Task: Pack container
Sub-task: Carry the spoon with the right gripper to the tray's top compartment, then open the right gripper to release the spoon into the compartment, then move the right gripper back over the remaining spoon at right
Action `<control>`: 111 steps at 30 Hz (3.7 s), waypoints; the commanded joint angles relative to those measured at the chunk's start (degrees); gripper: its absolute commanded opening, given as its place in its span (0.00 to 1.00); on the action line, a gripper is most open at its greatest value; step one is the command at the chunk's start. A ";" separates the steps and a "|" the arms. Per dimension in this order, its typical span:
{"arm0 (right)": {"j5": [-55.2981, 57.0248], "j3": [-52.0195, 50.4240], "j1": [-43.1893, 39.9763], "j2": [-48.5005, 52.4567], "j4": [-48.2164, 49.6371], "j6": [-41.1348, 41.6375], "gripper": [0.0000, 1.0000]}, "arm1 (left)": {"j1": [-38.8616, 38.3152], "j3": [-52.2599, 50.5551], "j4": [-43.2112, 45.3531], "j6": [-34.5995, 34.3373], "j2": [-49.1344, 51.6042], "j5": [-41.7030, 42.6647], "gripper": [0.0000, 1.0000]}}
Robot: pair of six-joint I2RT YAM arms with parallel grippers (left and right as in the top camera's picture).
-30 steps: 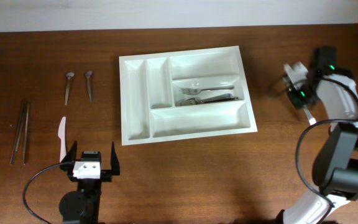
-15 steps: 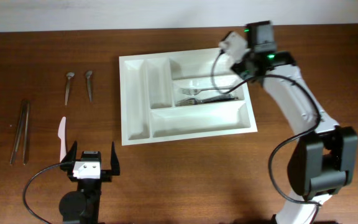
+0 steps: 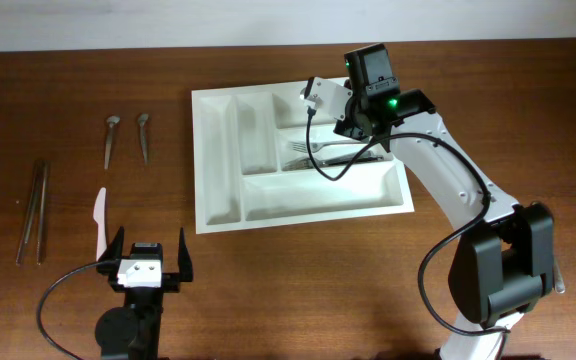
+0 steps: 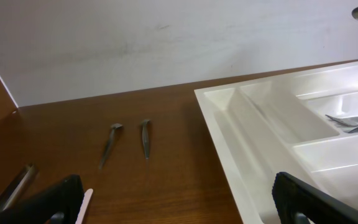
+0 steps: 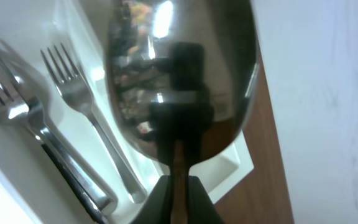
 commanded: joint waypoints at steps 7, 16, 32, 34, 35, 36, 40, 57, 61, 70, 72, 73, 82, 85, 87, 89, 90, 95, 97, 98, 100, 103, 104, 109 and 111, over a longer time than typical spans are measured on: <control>-7.04 1.14 -0.15 0.52 5.44 -6.16 0.13 | -0.24 -0.31 0.02 0.92 -0.33 -0.22 0.99; -7.26 1.14 -1.64 4.44 9.70 -6.19 0.08 | -0.24 -0.31 0.02 0.92 -0.33 -0.22 0.99; 12.00 13.57 -8.09 2.29 -9.31 9.44 0.99 | -0.24 -0.31 0.02 0.92 -0.33 -0.22 0.99; 12.41 16.09 -9.05 1.25 -16.61 9.42 0.98 | -0.24 -0.31 0.02 0.92 -0.33 -0.22 0.99; 12.46 17.62 -9.94 0.37 -21.03 9.94 0.99 | -0.24 -0.31 0.02 0.92 -0.33 -0.22 0.99; 12.72 18.75 -10.84 -0.42 -23.85 11.69 0.99 | -0.24 -0.31 0.02 0.92 -0.33 -0.22 0.99; 15.43 21.40 -14.93 -3.15 -29.33 20.76 0.99 | -0.24 -0.31 0.02 0.92 -0.33 -0.22 0.99; 4.39 20.37 -37.33 -8.92 -56.15 28.63 0.98 | -0.24 -0.31 0.02 0.92 -0.33 -0.22 0.99; 4.42 17.73 -45.31 -8.92 -56.22 28.57 0.98 | -0.24 -0.31 0.02 0.92 -0.33 -0.22 0.99; 0.61 7.82 -59.65 -8.15 -48.85 16.70 0.99 | -0.24 -0.31 0.02 0.92 -0.33 -0.22 0.99; -0.42 5.92 -61.18 -7.58 -46.05 15.96 0.99 | -0.24 -0.31 0.02 0.92 -0.33 -0.22 0.99; -0.31 4.66 -61.68 -6.99 -44.04 15.89 0.99 | -0.24 -0.31 0.02 0.92 -0.33 -0.22 0.99; -1.38 3.67 -61.53 0.52 -40.57 15.21 0.99 | -0.24 -0.31 0.02 0.92 -0.33 -0.22 0.99; -0.92 3.67 -61.57 3.69 -40.41 15.54 0.98 | -0.24 -0.31 0.02 0.92 -0.33 -0.22 0.99; -0.48 3.67 -61.64 5.49 -39.80 15.50 0.99 | -0.24 -0.31 0.02 0.92 -0.33 -0.22 0.99; -0.55 3.67 -61.61 6.97 -39.15 15.52 0.99 | -0.24 -0.31 0.02 0.92 -0.33 -0.22 0.99; -0.55 3.67 -61.61 7.74 -38.97 15.50 0.99 | -0.24 -0.31 0.02 0.92 -0.33 -0.22 0.99; -0.07 3.65 -61.68 10.60 -38.62 14.84 0.99 | -0.24 -0.31 0.02 0.92 -0.33 -0.22 0.99; 0.57 3.58 -61.68 10.88 -38.34 14.64 1.00 | -0.24 -0.31 0.02 0.92 -0.33 -0.22 0.99; 0.90 3.58 -61.68 10.84 -38.29 14.64 1.00 | -0.24 -0.31 0.02 0.92 -0.33 -0.22 0.99; 1.42 3.58 -61.66 10.82 -38.38 15.10 0.98 | -0.24 -0.31 0.02 0.92 -0.33 -0.22 0.99; 1.40 3.58 -61.68 10.60 -38.77 17.88 0.97 | -0.24 -0.31 0.02 0.92 -0.33 -0.22 0.99; 1.36 3.58 -61.66 10.34 -39.17 18.91 0.97 | -0.24 -0.31 0.02 0.92 -0.33 -0.22 0.99; -1.46 3.58 -61.57 6.97 -42.64 20.76 0.99 | -0.24 -0.31 0.02 0.92 -0.33 -0.22 0.99; -2.05 3.58 -61.57 4.70 -43.93 22.14 0.99 | -0.24 -0.31 0.02 0.92 -0.33 -0.22 0.99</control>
